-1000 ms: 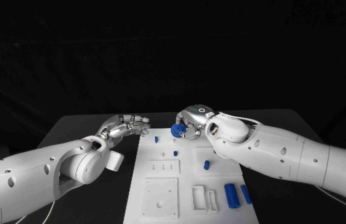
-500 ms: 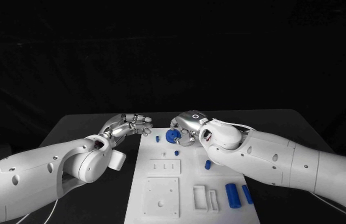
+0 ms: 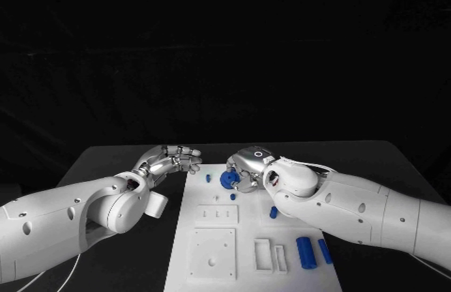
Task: Assemble the parts on the task board
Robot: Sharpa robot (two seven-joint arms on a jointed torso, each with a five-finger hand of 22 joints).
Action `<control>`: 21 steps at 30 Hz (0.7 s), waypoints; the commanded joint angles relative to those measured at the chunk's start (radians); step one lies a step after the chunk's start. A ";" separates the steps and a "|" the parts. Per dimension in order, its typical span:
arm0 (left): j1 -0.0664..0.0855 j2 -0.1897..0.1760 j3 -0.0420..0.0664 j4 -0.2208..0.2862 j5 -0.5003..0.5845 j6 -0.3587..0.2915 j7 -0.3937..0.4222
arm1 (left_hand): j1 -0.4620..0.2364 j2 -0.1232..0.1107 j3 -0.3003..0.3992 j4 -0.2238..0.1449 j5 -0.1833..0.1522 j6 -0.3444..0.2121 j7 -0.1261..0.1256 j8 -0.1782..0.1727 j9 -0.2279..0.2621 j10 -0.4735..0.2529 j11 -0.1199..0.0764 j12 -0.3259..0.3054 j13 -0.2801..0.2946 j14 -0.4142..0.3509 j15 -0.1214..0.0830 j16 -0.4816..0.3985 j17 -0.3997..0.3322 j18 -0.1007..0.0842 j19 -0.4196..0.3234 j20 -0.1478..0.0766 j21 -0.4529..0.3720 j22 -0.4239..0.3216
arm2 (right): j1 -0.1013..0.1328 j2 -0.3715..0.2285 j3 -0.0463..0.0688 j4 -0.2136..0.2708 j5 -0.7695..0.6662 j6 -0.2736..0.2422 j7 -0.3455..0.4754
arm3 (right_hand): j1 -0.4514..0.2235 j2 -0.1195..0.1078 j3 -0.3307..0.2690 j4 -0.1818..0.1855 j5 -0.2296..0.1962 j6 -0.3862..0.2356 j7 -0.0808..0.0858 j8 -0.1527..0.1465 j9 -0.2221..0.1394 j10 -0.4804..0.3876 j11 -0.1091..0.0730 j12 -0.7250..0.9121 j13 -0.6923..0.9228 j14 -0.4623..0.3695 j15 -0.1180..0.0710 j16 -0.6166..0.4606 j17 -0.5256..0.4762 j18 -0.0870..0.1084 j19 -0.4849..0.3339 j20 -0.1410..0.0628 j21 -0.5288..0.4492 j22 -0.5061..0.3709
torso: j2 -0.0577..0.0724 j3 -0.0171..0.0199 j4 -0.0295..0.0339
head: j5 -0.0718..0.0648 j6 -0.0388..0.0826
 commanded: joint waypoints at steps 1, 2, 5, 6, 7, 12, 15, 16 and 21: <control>0.002 0.001 0.001 0.002 0.002 0.008 0.007 | -0.003 -0.007 -0.006 0.002 -0.002 -0.005 0.000 -0.004 0.001 0.001 0.003 -0.005 -0.001 -0.004 0.002 -0.004 0.001 0.017 -0.006 0.001 -0.006 0.001 | 0.000 0.003 0.000 -0.006 -0.014 0.018 -0.005 | -0.002 -0.008 0.005 -0.001 -0.002 0.028 0.024 0.001 0.001 0.000 -0.002 -0.005 -0.001 -0.001 -0.007 -0.006 0.002 0.021 0.003 -0.005 0.005 0.018 | -0.001 0.0002 -0.0008 | 0.000 -0.001; 0.002 0.001 0.001 0.002 0.002 0.008 0.008 | -0.003 -0.007 -0.006 0.002 -0.002 -0.005 0.000 -0.004 0.001 0.001 0.003 -0.005 -0.001 -0.004 0.002 -0.004 0.001 0.017 -0.006 0.001 -0.006 0.001 | 0.000 0.004 0.000 -0.008 -0.014 0.019 -0.003 | -0.002 -0.008 0.005 -0.001 -0.002 0.028 0.024 0.001 0.001 -0.002 -0.002 -0.006 -0.003 -0.001 -0.007 -0.006 0.002 0.021 0.003 -0.004 0.005 0.018 | -0.001 0.0002 -0.0008 | 0.000 -0.001; 0.002 0.001 0.001 0.002 0.002 0.008 0.008 | -0.004 -0.007 -0.006 0.002 -0.003 -0.005 0.000 -0.004 0.001 0.001 0.003 -0.006 -0.001 -0.004 0.002 -0.004 0.001 0.017 -0.006 0.001 -0.006 0.001 | 0.000 0.011 -0.002 -0.016 -0.012 0.018 -0.001 | -0.002 -0.009 0.005 0.000 -0.001 0.028 0.024 0.001 0.000 -0.004 -0.002 -0.008 -0.005 -0.001 -0.007 -0.007 0.002 0.021 0.003 -0.004 0.005 0.018 | -0.001 0.0000 -0.0012 | 0.001 -0.002; 0.002 0.001 0.001 0.002 0.002 0.008 0.008 | -0.004 -0.007 -0.006 0.002 -0.003 -0.005 0.000 -0.004 0.001 0.001 0.003 -0.006 -0.001 -0.004 0.002 -0.004 0.001 0.017 -0.006 0.001 -0.006 0.001 | 0.000 0.013 -0.003 -0.018 -0.012 0.017 -0.001 | -0.002 -0.009 0.005 0.000 -0.001 0.027 0.024 0.001 0.000 -0.005 -0.002 -0.009 -0.006 -0.001 -0.007 -0.007 0.002 0.021 0.003 -0.004 0.005 0.018 | -0.001 -0.0001 -0.0010 | 0.001 -0.001; 0.002 0.001 0.001 0.002 0.002 0.008 0.008 | -0.004 -0.007 -0.006 0.002 -0.003 -0.005 0.000 -0.004 0.001 0.001 0.003 -0.006 -0.001 -0.004 0.002 -0.004 0.001 0.017 -0.006 0.001 -0.006 0.001 | 0.000 0.014 -0.004 -0.019 -0.011 0.017 0.000 | -0.002 -0.009 0.005 0.000 -0.001 0.027 0.024 0.000 0.000 -0.006 -0.002 -0.011 -0.007 -0.001 -0.007 -0.007 0.002 0.021 0.002 -0.004 0.004 0.018 | -0.001 -0.0001 -0.0010 | 0.001 -0.001; 0.002 0.001 0.001 0.002 0.002 0.008 0.008 | -0.004 -0.007 -0.006 0.002 -0.003 -0.005 0.000 -0.004 0.001 0.001 0.003 -0.006 -0.002 -0.004 0.002 -0.004 0.001 0.017 -0.006 0.001 -0.006 0.001 | -0.001 0.024 -0.006 -0.035 -0.008 0.009 0.002 | -0.003 -0.014 0.004 0.002 -0.003 0.015 0.027 -0.006 -0.003 -0.017 0.001 -0.021 -0.017 -0.002 -0.005 -0.011 0.002 0.021 0.000 -0.003 0.003 0.018 | -0.001 -0.0003 -0.0004 | 0.001 0.000; 0.002 0.000 0.001 0.002 0.002 0.008 0.008 | -0.004 -0.007 -0.006 0.002 -0.003 -0.005 0.000 -0.004 0.001 0.001 0.003 -0.006 -0.002 -0.004 0.002 -0.004 0.001 0.017 -0.006 0.001 -0.006 0.001 | -0.001 0.026 -0.006 -0.040 -0.007 0.007 0.001 | -0.004 -0.017 0.004 0.003 -0.005 0.005 0.030 -0.012 -0.006 -0.023 0.004 -0.028 -0.023 -0.002 -0.002 -0.014 0.003 0.021 -0.001 -0.003 0.002 0.017 | -0.001 -0.0004 -0.0002 | 0.001 0.000; 0.002 -0.001 0.001 0.002 0.002 0.007 0.008 | -0.004 -0.007 -0.006 0.002 -0.003 -0.005 0.000 -0.004 0.001 0.001 0.003 -0.006 -0.002 -0.004 0.002 -0.004 0.001 0.017 -0.006 0.001 -0.006 0.001 | -0.001 0.027 -0.006 -0.042 -0.007 0.006 0.002 | -0.004 -0.018 0.004 0.003 -0.006 0.002 0.031 -0.014 -0.007 -0.026 0.005 -0.032 -0.026 -0.002 -0.001 -0.015 0.003 0.021 -0.002 -0.003 0.001 0.017 | -0.001 -0.0005 -0.0003 | 0.000 0.001; 0.002 0.000 0.001 0.002 0.002 0.008 0.008 | -0.004 -0.007 -0.006 0.002 -0.003 -0.005 0.000 -0.004 0.001 0.001 0.003 -0.006 -0.002 -0.004 0.002 -0.005 0.002 0.017 -0.006 0.001 -0.006 0.001 | -0.001 0.030 -0.006 -0.042 -0.002 0.008 0.002 | -0.004 -0.020 0.002 0.005 -0.008 -0.008 0.035 -0.019 -0.009 -0.027 0.008 -0.033 -0.027 -0.002 0.002 -0.017 0.003 0.021 -0.002 -0.002 0.000 0.017 | -0.001 -0.0010 -0.0007 | 0.000 0.001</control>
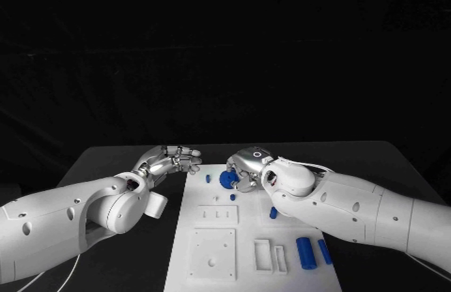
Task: Assemble the parts on the task board
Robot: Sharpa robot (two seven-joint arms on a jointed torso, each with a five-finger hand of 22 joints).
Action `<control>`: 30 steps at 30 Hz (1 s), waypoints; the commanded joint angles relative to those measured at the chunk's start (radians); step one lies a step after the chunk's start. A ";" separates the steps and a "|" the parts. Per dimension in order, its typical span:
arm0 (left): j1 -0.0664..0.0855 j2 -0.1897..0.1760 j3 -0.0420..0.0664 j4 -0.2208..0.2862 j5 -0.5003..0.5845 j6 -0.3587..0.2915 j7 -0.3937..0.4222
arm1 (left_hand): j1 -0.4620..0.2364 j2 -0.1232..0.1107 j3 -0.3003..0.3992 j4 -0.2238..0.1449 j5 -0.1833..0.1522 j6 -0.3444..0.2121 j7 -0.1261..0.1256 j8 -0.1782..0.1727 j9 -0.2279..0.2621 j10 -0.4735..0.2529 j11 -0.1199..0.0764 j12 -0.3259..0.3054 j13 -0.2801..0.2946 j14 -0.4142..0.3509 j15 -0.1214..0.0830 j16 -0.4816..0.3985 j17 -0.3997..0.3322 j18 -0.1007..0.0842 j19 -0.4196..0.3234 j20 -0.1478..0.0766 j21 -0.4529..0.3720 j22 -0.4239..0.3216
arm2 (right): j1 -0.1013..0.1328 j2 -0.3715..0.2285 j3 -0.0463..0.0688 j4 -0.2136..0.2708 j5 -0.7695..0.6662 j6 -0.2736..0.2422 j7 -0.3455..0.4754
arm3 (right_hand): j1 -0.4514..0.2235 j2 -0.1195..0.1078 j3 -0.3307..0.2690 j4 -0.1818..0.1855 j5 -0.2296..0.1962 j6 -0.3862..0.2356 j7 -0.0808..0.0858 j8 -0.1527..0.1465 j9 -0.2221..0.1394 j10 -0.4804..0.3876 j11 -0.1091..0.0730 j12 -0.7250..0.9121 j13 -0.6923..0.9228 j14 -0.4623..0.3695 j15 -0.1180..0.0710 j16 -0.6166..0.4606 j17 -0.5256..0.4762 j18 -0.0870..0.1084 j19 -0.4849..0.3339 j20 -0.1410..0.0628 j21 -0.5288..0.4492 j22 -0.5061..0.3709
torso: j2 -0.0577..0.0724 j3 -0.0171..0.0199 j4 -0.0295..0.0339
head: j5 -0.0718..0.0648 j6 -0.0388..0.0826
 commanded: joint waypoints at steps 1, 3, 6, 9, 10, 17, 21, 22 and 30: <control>0.002 0.002 0.001 0.001 0.002 0.008 0.008 | -0.004 -0.007 -0.006 0.002 -0.003 -0.005 0.000 -0.004 0.001 0.001 0.003 -0.004 -0.002 -0.004 0.002 -0.005 0.001 0.017 -0.006 0.001 -0.006 0.001 | -0.001 0.003 0.000 0.001 -0.003 0.007 0.001 | 0.000 -0.009 0.002 0.005 -0.004 0.008 0.015 -0.006 -0.002 -0.004 0.003 -0.003 -0.001 0.001 0.004 -0.007 0.001 0.021 0.000 -0.004 0.000 0.017 | 0.000 -0.0010 -0.0001 | -0.001 0.000; 0.002 0.003 0.001 -0.001 0.002 0.008 0.008 | -0.004 -0.007 -0.006 0.002 -0.003 -0.005 0.000 -0.004 0.001 0.002 0.003 -0.004 -0.002 -0.004 0.002 -0.005 0.001 0.017 -0.006 0.001 -0.006 0.001 | -0.001 0.005 0.000 0.000 -0.003 0.012 -0.002 | 0.000 -0.010 0.002 0.006 -0.004 0.005 0.016 -0.007 -0.002 -0.004 0.004 -0.004 -0.002 0.001 0.005 -0.008 0.001 0.021 -0.001 -0.004 -0.001 0.016 | 0.000 -0.0010 0.0001 | -0.001 0.001; 0.002 0.003 0.001 -0.003 0.003 0.008 0.008 | -0.004 -0.007 -0.006 0.002 -0.003 -0.005 0.000 -0.004 0.001 0.002 0.003 -0.005 -0.002 -0.004 0.002 -0.005 0.001 0.017 -0.006 0.001 -0.006 0.001 | -0.001 0.009 0.000 -0.007 0.000 0.021 -0.004 | 0.000 -0.011 0.001 0.007 -0.005 -0.006 0.019 -0.013 -0.005 -0.006 0.007 -0.005 -0.003 0.001 0.008 -0.010 0.002 0.021 -0.002 -0.004 -0.002 0.016 | 0.000 -0.0004 -0.0001 | -0.002 0.003; 0.002 0.003 0.001 -0.004 0.003 0.008 0.009 | -0.004 -0.007 -0.006 0.002 -0.003 -0.005 0.000 -0.004 0.001 0.002 0.003 -0.005 -0.002 -0.004 0.002 -0.005 0.001 0.017 -0.006 0.001 -0.006 0.002 | -0.001 0.010 0.000 -0.009 0.000 0.025 -0.002 | 0.000 -0.012 0.000 0.009 -0.010 -0.026 0.024 -0.023 -0.009 -0.009 0.012 -0.008 -0.005 0.001 0.013 -0.013 0.002 0.021 -0.003 -0.003 -0.004 0.016 | 0.000 -0.0008 0.0002 | -0.004 0.003; 0.002 0.003 0.001 -0.004 0.003 0.008 0.009 | -0.004 -0.007 -0.006 0.002 -0.003 -0.005 0.000 -0.004 0.001 0.002 0.003 -0.005 -0.002 -0.004 0.002 -0.005 0.001 0.017 -0.006 0.001 -0.006 0.002 | -0.001 0.011 0.000 -0.010 0.004 0.024 -0.002 | 0.001 -0.011 0.001 0.010 -0.013 -0.035 0.026 -0.028 -0.011 -0.010 0.013 -0.009 -0.005 0.002 0.014 -0.014 0.003 0.021 -0.003 -0.003 -0.005 0.015 | 0.000 -0.0006 0.0004 | -0.004 0.003; 0.002 0.004 0.001 -0.003 0.003 0.008 0.009 | -0.005 -0.007 -0.006 0.002 -0.003 -0.005 0.000 -0.004 0.001 0.002 0.003 -0.005 -0.002 -0.004 0.002 -0.005 0.002 0.017 -0.006 0.001 -0.006 0.002 | -0.001 0.014 -0.001 -0.011 0.013 0.024 0.001 | -0.001 -0.018 -0.007 0.012 -0.012 -0.065 0.026 -0.041 -0.016 -0.012 0.013 -0.010 -0.007 0.003 0.015 -0.017 0.005 0.021 -0.004 -0.002 -0.007 0.016 | 0.000 0.0004 0.0000 | -0.003 0.002; 0.002 0.003 0.001 -0.004 0.003 0.007 0.009 | -0.005 -0.007 -0.006 0.002 -0.003 -0.005 0.000 -0.004 0.001 0.002 0.003 -0.005 -0.002 -0.004 0.002 -0.005 0.002 0.017 -0.006 0.001 -0.006 0.002 | -0.001 0.011 -0.001 -0.010 0.025 0.017 0.005 | -0.004 -0.018 -0.011 0.013 -0.010 -0.073 0.025 -0.045 -0.017 -0.012 0.013 -0.010 -0.008 0.003 0.014 -0.017 0.006 0.021 -0.003 -0.002 -0.007 0.016 | -0.001 0.0000 -0.0003 | -0.003 0.003; 0.002 0.003 0.001 -0.004 0.003 0.007 0.009 | -0.005 -0.007 -0.006 0.002 -0.003 -0.005 0.000 -0.004 0.001 0.002 0.003 -0.005 -0.002 -0.004 0.002 -0.005 0.002 0.017 -0.006 0.001 -0.006 0.002 | 0.000 0.009 -0.001 -0.009 0.034 0.015 0.008 | -0.004 -0.018 -0.011 0.013 -0.010 -0.073 0.025 -0.045 -0.017 -0.012 0.013 -0.010 -0.008 0.003 0.014 -0.018 0.006 0.021 -0.003 -0.002 -0.007 0.016 | -0.001 0.0000 -0.0003 | -0.003 0.003; 0.002 0.002 0.001 -0.006 0.004 0.006 0.010 | -0.005 -0.007 -0.006 0.002 -0.003 -0.005 0.000 -0.004 0.001 0.002 0.003 -0.005 -0.002 -0.004 0.002 -0.005 0.002 0.017 -0.006 0.001 -0.006 0.002 | 0.000 -0.023 -0.001 0.009 0.173 -0.054 0.065 | -0.035 -0.023 -0.044 0.025 0.046 -0.078 0.025 -0.042 -0.014 -0.014 0.013 -0.010 -0.009 0.003 0.014 -0.021 0.009 0.021 -0.005 -0.003 -0.009 0.017 | -0.001 0.0011 -0.0001 | -0.001 0.005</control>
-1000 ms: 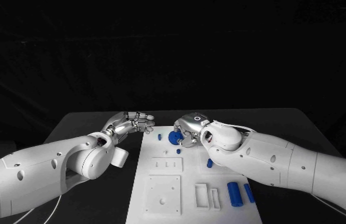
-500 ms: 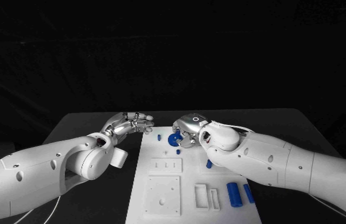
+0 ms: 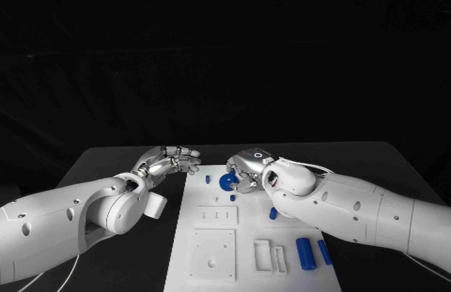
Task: Assemble the parts on the task board
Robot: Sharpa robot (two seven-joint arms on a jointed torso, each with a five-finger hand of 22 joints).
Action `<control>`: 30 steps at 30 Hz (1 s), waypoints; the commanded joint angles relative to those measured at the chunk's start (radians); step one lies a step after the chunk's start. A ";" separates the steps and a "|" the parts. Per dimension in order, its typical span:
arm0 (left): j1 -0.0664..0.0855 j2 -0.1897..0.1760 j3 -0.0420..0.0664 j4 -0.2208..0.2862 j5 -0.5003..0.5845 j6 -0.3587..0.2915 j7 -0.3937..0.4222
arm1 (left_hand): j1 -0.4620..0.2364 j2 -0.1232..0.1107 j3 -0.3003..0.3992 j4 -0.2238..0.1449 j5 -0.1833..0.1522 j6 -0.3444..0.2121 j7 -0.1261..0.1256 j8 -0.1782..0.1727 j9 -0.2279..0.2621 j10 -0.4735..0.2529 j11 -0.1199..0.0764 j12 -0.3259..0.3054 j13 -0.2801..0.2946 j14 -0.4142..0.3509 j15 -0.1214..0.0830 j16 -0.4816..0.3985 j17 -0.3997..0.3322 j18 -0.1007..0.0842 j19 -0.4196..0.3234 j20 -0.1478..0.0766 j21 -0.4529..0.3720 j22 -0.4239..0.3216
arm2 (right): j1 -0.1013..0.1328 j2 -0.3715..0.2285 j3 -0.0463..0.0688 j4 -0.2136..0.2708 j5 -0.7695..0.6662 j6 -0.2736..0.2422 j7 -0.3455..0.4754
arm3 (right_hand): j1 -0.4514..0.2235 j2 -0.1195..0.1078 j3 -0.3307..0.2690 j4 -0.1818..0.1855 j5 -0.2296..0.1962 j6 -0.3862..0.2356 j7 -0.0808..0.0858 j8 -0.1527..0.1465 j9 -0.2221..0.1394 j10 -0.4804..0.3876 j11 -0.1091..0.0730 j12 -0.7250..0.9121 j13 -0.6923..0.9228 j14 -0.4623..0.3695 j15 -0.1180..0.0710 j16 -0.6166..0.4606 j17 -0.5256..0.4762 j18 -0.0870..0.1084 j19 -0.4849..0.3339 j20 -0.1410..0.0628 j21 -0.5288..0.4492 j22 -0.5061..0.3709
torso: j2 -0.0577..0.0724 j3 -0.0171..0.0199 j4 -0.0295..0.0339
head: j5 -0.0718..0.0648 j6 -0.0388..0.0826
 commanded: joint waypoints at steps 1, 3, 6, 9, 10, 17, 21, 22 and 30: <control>0.002 0.000 0.001 -0.002 0.004 0.005 0.011 | -0.005 -0.007 -0.006 0.002 -0.003 -0.005 0.000 -0.004 0.001 0.002 0.003 -0.005 -0.001 -0.004 0.002 -0.005 0.001 0.017 -0.006 0.001 -0.006 0.001 | 0.001 -0.021 0.000 0.008 0.143 -0.064 0.063 | -0.014 0.002 -0.013 0.003 0.023 -0.004 0.001 0.000 0.003 0.002 -0.002 -0.007 -0.002 0.000 0.004 -0.006 0.001 0.022 -0.003 -0.006 -0.007 0.015 | -0.001 0.0008 -0.0005 | 0.002 0.003; 0.002 -0.002 0.001 -0.004 0.004 0.005 0.011 | -0.005 -0.007 -0.006 0.002 -0.003 -0.006 0.000 -0.004 0.001 0.002 0.003 -0.005 -0.001 -0.004 0.002 -0.005 0.001 0.017 -0.006 0.001 -0.006 0.001 | 0.009 -0.033 0.001 0.007 0.215 -0.077 0.086 | -0.012 0.002 -0.017 0.001 0.038 0.000 0.002 0.006 0.007 -0.010 -0.001 -0.032 -0.022 -0.009 0.007 -0.032 -0.010 0.017 -0.028 0.005 -0.024 0.011 | -0.001 0.0003 -0.0030 | 0.003 0.004; 0.002 -0.003 0.001 -0.012 0.004 0.001 0.013 | -0.006 -0.007 -0.006 0.002 -0.003 -0.006 0.000 -0.004 0.001 0.002 0.003 -0.005 -0.001 -0.004 0.002 -0.005 0.001 0.017 -0.006 0.001 -0.006 0.001 | 0.030 -0.054 0.002 -0.001 0.407 -0.094 0.137 | -0.018 0.009 -0.021 0.002 0.052 0.015 0.012 0.016 0.011 -0.018 0.008 -0.064 -0.051 -0.014 0.014 -0.063 -0.027 0.018 -0.051 0.014 -0.042 0.007 | -0.002 0.0006 -0.0054 | 0.003 0.008; 0.002 0.000 0.001 -0.027 0.006 0.000 0.014 | -0.006 -0.007 -0.006 0.002 -0.003 -0.005 0.000 -0.004 0.001 0.002 0.003 -0.006 -0.001 -0.004 0.002 -0.005 0.001 0.017 -0.006 0.001 -0.007 0.001 | 0.045 -0.084 0.014 0.006 0.541 -0.095 0.126 | -0.019 0.019 -0.023 -0.012 0.058 0.011 0.011 0.017 0.013 -0.050 0.007 -0.137 -0.117 -0.037 0.013 -0.140 -0.071 0.017 -0.107 0.031 -0.089 -0.010 | -0.004 0.0022 -0.0088 | 0.005 0.011; 0.002 0.000 0.001 -0.029 0.007 0.000 0.014 | -0.006 -0.007 -0.006 0.002 -0.003 -0.005 0.000 -0.004 0.001 0.002 0.003 -0.006 -0.001 -0.004 0.002 -0.005 0.001 0.017 -0.006 0.001 -0.007 0.001 | 0.050 -0.089 0.016 0.005 0.575 -0.087 0.121 | -0.016 0.026 -0.025 -0.023 0.056 0.009 0.013 0.017 0.014 -0.058 0.008 -0.157 -0.138 -0.049 0.016 -0.168 -0.087 0.018 -0.132 0.035 -0.108 -0.015 | -0.005 0.0027 -0.0098 | 0.006 0.012; 0.002 0.005 0.001 -0.057 0.013 0.001 0.016 | -0.006 -0.007 -0.006 0.002 -0.003 -0.006 0.000 -0.005 0.001 0.002 0.003 -0.006 -0.001 -0.004 0.002 -0.006 0.001 0.017 -0.006 0.001 -0.007 0.001 | 0.090 -0.148 0.022 0.004 0.840 -0.049 0.157 | -0.053 0.046 -0.016 -0.063 0.078 -0.027 0.061 0.022 0.025 -0.225 0.069 -0.516 -0.455 -0.297 0.136 -0.616 -0.332 -0.068 -0.556 0.150 -0.409 -0.129 | -0.014 0.0081 -0.0237 | 0.008 0.013; 0.002 0.014 0.001 -0.076 0.015 0.005 0.017 | -0.006 -0.007 -0.006 0.002 -0.003 -0.006 0.000 -0.005 0.001 0.001 0.003 -0.006 -0.001 -0.004 0.002 -0.006 0.001 0.017 -0.006 0.001 -0.007 0.001 | 0.095 -0.167 0.025 -0.011 1.040 0.051 0.212 | -0.032 0.067 -0.025 -0.087 0.099 -0.051 0.073 0.033 0.031 -0.275 0.116 -0.671 -0.650 -0.324 0.180 -0.751 -0.394 -0.067 -0.619 0.184 -0.475 -0.205 | -0.020 0.0128 -0.0321 | 0.009 0.013; 0.002 0.017 0.001 -0.082 0.015 0.008 0.017 | -0.007 -0.007 -0.006 0.003 -0.003 -0.006 0.000 -0.005 0.001 0.001 0.003 -0.007 -0.001 -0.004 0.002 -0.006 0.002 0.017 -0.006 0.001 -0.007 0.001 | 0.097 -0.171 0.025 -0.021 1.115 0.108 0.211 | -0.017 0.081 -0.024 -0.099 0.103 -0.061 0.076 0.032 0.031 -0.300 0.132 -0.701 -0.687 -0.339 0.191 -0.780 -0.406 -0.071 -0.645 0.190 -0.476 -0.219 | -0.021 0.0134 -0.0328 | 0.008 0.012; 0.001 0.025 0.000 -0.112 0.019 0.010 0.017 | -0.008 -0.006 -0.006 0.003 -0.002 -0.008 0.001 -0.006 0.001 0.001 0.004 -0.007 -0.002 -0.004 0.002 -0.006 0.002 0.017 -0.005 0.001 -0.007 0.001 | 0.102 -0.187 0.025 -0.086 1.232 0.204 0.234 | 0.026 0.132 -0.058 -0.137 0.057 -0.093 0.073 0.038 0.030 -0.388 0.162 -0.751 -0.818 -0.473 0.268 -0.917 -0.477 0.000 -0.467 0.186 -0.394 -0.253 | -0.029 0.0187 -0.0370 | -0.005 0.013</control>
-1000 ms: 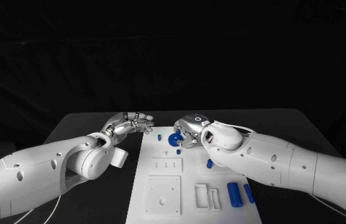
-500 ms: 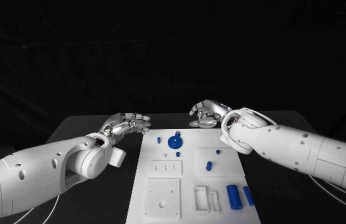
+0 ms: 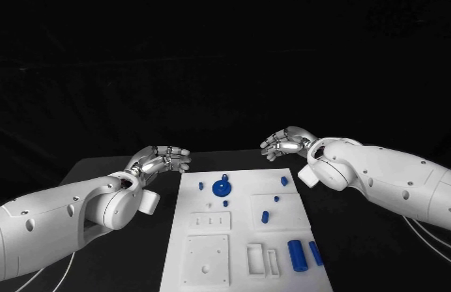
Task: Assemble the parts on the task board
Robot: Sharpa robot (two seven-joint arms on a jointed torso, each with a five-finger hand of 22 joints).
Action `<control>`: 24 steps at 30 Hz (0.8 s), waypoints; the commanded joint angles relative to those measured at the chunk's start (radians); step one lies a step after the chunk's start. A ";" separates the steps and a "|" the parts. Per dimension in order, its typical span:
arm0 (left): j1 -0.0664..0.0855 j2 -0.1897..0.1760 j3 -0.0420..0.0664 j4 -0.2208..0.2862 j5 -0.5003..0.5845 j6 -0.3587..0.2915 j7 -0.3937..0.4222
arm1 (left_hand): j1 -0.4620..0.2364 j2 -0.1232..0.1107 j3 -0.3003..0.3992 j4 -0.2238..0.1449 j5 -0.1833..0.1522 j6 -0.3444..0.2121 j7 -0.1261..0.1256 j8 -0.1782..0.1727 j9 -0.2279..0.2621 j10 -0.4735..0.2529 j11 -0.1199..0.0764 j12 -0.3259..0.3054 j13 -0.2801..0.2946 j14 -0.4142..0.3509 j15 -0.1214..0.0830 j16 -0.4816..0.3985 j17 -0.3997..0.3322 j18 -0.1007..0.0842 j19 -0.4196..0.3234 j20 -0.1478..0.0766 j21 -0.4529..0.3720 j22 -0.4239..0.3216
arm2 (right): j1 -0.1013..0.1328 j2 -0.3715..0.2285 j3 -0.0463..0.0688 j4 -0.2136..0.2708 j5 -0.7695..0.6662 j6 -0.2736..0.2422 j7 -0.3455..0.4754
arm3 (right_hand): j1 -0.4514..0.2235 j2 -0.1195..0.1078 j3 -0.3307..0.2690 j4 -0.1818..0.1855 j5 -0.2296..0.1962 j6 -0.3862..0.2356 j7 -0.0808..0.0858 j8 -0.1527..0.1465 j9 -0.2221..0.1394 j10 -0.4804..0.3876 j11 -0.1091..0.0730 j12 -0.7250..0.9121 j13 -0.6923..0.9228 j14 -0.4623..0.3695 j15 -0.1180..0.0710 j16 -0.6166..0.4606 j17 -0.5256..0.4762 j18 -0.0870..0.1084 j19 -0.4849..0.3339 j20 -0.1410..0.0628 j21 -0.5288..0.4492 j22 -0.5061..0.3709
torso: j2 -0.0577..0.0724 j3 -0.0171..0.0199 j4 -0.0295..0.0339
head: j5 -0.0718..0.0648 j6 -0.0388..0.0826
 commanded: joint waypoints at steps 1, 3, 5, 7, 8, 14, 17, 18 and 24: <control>0.001 0.003 0.000 -0.010 0.010 0.012 0.014 | -0.008 -0.006 -0.004 0.001 -0.002 -0.008 0.001 -0.006 0.001 0.001 0.004 -0.004 -0.001 -0.004 0.002 -0.006 0.001 0.017 -0.005 0.001 -0.007 0.001 | 0.000 -0.005 0.001 -0.022 0.131 0.086 0.056 | 0.018 0.006 -0.023 -0.017 -0.013 0.000 0.016 0.010 0.000 0.008 0.000 0.007 -0.030 0.023 0.003 0.005 -0.002 0.064 0.158 -0.016 0.085 0.035 | -0.005 0.0050 -0.0041 | -0.004 -0.001; 0.001 0.004 0.000 -0.014 0.010 0.012 0.013 | -0.008 -0.006 -0.004 0.001 -0.002 -0.008 0.001 -0.006 0.001 0.001 0.004 -0.004 -0.001 -0.004 0.002 -0.006 0.001 0.017 -0.005 0.001 -0.007 0.001 | 0.000 -0.010 0.001 -0.038 0.123 0.069 0.051 | 0.051 0.003 -0.048 -0.024 -0.026 0.012 0.016 0.016 -0.003 0.035 0.002 0.024 -0.051 0.086 -0.028 0.053 0.039 0.067 0.254 -0.062 0.193 0.122 | -0.006 0.0070 -0.0056 | -0.006 -0.001; 0.001 0.005 0.000 -0.014 0.010 0.013 0.013 | -0.008 -0.006 -0.004 0.001 -0.002 -0.008 0.001 -0.006 0.001 0.001 0.004 -0.004 -0.001 -0.004 0.002 -0.007 0.001 0.017 -0.006 0.001 -0.007 0.001 | 0.000 -0.018 0.000 -0.049 0.069 0.064 0.022 | 0.117 -0.017 -0.056 -0.022 -0.028 0.026 0.020 0.020 -0.006 0.066 -0.007 0.044 -0.066 0.184 -0.087 0.177 0.161 0.067 0.423 -0.157 0.361 0.239 | -0.007 0.0081 -0.0066 | -0.008 -0.001; 0.001 0.005 0.000 -0.014 0.011 0.014 0.013 | -0.008 -0.006 -0.004 0.001 -0.002 -0.008 0.001 -0.006 0.001 0.000 0.004 -0.004 -0.001 -0.004 0.002 -0.007 0.001 0.017 -0.006 0.001 -0.007 0.001 | 0.000 -0.026 0.000 -0.055 0.018 0.067 0.003 | 0.130 -0.035 -0.079 -0.027 -0.024 0.039 0.015 0.025 -0.007 0.160 -0.058 0.119 -0.034 0.253 -0.142 0.355 0.352 0.067 0.524 -0.227 0.540 0.256 | -0.007 0.0086 -0.0081 | -0.009 -0.001; 0.001 0.004 0.000 -0.013 0.011 0.015 0.013 | -0.008 -0.006 -0.004 0.001 -0.002 -0.008 0.001 -0.006 0.001 0.000 0.004 -0.004 -0.001 -0.004 0.002 -0.007 0.001 0.017 -0.006 0.001 -0.007 0.001 | 0.000 -0.030 0.000 -0.058 -0.009 0.072 -0.003 | 0.121 -0.029 -0.074 -0.031 -0.011 0.037 0.018 0.022 -0.012 0.160 -0.077 0.152 -0.009 0.221 -0.140 0.433 0.481 0.067 0.506 -0.256 0.653 0.283 | -0.007 0.0089 -0.0086 | -0.009 -0.002; 0.001 0.002 0.000 -0.011 0.010 0.017 0.012 | -0.008 -0.005 -0.004 0.001 -0.002 -0.008 0.001 -0.006 0.001 0.001 0.004 -0.005 -0.001 -0.004 0.002 -0.007 0.001 0.017 -0.006 0.001 -0.007 0.001 | 0.000 -0.061 -0.002 -0.042 -0.125 0.069 0.003 | 0.134 -0.042 -0.053 -0.031 0.004 0.045 0.001 0.028 -0.012 0.223 -0.100 0.231 0.046 0.326 -0.184 0.387 0.495 0.067 0.537 -0.291 0.726 0.281 | -0.005 0.0064 -0.0077 | -0.020 -0.005; 0.001 0.002 0.000 -0.011 0.010 0.018 0.011 | -0.009 -0.005 -0.004 0.001 -0.002 -0.008 0.001 -0.006 0.001 0.001 0.004 -0.005 -0.001 -0.004 0.003 -0.007 0.001 0.017 -0.006 0.001 -0.007 0.001 | 0.000 -0.078 -0.006 -0.029 -0.137 0.070 0.001 | 0.166 -0.056 -0.012 -0.026 -0.023 0.053 -0.007 0.027 -0.013 0.242 -0.107 0.285 0.097 0.342 -0.189 0.320 0.469 0.067 0.475 -0.281 0.813 0.285 | -0.005 0.0049 -0.0049 | -0.029 -0.008; 0.001 0.002 0.000 -0.011 0.010 0.018 0.011 | -0.009 -0.005 -0.004 0.001 -0.002 -0.008 0.001 -0.006 0.001 0.001 0.004 -0.005 -0.001 -0.004 0.003 -0.007 0.001 0.017 -0.006 0.001 -0.007 0.001 | 0.000 -0.084 -0.009 -0.025 -0.155 0.070 -0.001 | 0.177 -0.058 0.001 -0.029 -0.027 0.051 -0.008 0.025 -0.014 0.242 -0.109 0.296 0.107 0.354 -0.192 0.320 0.472 0.067 0.473 -0.284 0.832 0.285 | -0.004 0.0051 -0.0044 | -0.031 -0.009; 0.001 -0.002 0.000 -0.009 0.010 0.020 0.011 | -0.009 -0.005 -0.004 0.001 -0.002 -0.008 0.001 -0.006 0.001 0.001 0.004 -0.005 -0.001 -0.004 0.003 -0.007 0.002 0.017 -0.006 0.001 -0.007 0.001 | -0.008 -0.107 -0.026 0.002 -0.373 0.064 0.010 | 0.149 -0.088 -0.079 -0.037 -0.004 0.037 -0.027 0.008 -0.021 0.284 -0.132 0.701 0.413 0.458 -0.225 0.480 0.608 0.067 0.512 -0.328 1.048 0.286 | -0.004 0.0049 -0.0046 | -0.038 -0.015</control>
